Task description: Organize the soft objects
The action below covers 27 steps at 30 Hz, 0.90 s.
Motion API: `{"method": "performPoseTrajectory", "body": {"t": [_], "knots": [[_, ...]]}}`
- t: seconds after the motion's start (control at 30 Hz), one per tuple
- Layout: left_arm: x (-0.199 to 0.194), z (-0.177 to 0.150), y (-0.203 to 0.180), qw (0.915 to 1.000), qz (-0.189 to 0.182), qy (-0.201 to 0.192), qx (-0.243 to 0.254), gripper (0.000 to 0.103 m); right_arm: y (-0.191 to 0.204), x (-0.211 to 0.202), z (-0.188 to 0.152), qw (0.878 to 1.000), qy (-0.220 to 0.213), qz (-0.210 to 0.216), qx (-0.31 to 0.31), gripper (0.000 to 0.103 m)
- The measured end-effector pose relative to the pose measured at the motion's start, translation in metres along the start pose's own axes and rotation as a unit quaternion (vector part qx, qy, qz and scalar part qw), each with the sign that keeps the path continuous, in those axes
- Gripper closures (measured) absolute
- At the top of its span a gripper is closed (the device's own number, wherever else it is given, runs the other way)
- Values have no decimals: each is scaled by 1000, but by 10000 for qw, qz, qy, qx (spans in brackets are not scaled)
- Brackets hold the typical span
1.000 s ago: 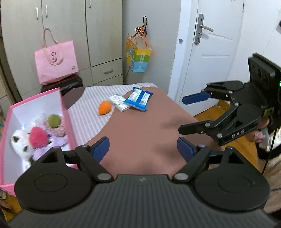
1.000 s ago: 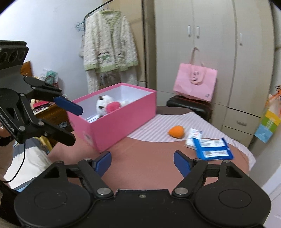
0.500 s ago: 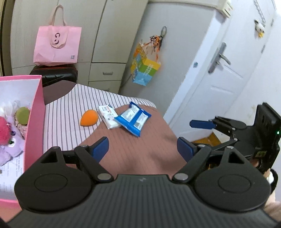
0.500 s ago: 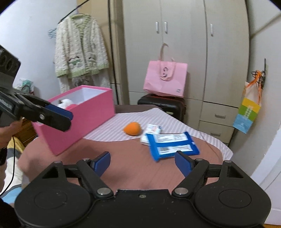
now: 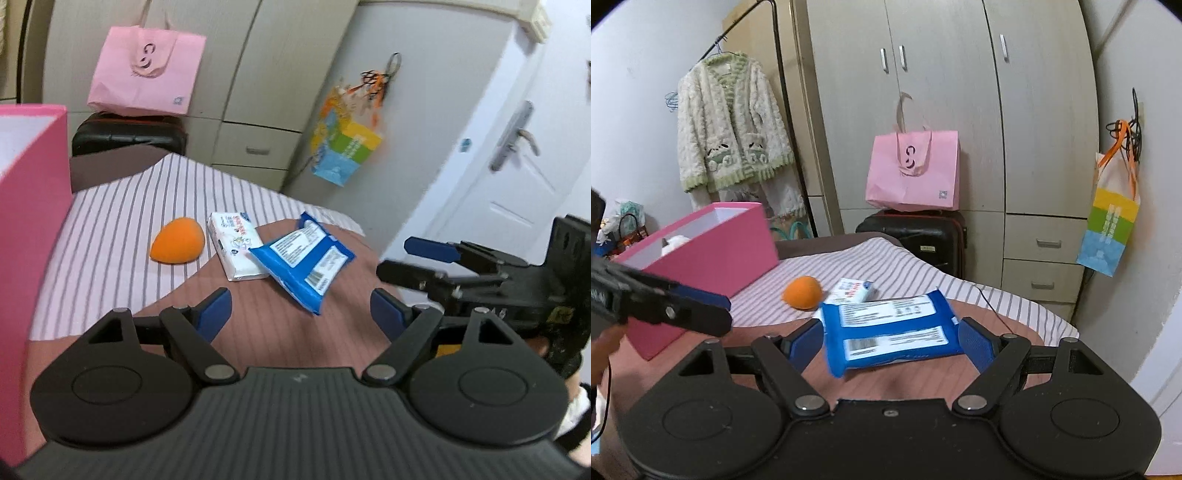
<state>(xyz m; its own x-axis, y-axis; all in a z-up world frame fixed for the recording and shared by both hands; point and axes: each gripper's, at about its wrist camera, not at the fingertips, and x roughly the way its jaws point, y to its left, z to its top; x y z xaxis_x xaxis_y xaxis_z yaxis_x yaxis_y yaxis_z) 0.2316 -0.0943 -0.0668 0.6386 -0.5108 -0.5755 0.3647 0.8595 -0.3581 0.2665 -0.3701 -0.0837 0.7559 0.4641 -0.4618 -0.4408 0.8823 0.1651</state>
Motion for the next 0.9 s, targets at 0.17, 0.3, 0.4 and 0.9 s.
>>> {"method": "performPoseTrajectory", "body": {"t": [0.17,0.3,0.4,0.9], "knots": [[28,-7,-1,9985,422,-279,-211,25,-26,30,4,9990,125,94,415,30],[42,-9,-3,9971,588,-380,-312,26,-39,55,6,9978,369,224,499,39],[49,-10,-7,9962,681,-403,-373,36,-47,69,5,9969,434,227,616,40],[68,-21,-12,9955,561,-276,-711,75,-72,96,-12,9907,536,667,1054,38]]}}
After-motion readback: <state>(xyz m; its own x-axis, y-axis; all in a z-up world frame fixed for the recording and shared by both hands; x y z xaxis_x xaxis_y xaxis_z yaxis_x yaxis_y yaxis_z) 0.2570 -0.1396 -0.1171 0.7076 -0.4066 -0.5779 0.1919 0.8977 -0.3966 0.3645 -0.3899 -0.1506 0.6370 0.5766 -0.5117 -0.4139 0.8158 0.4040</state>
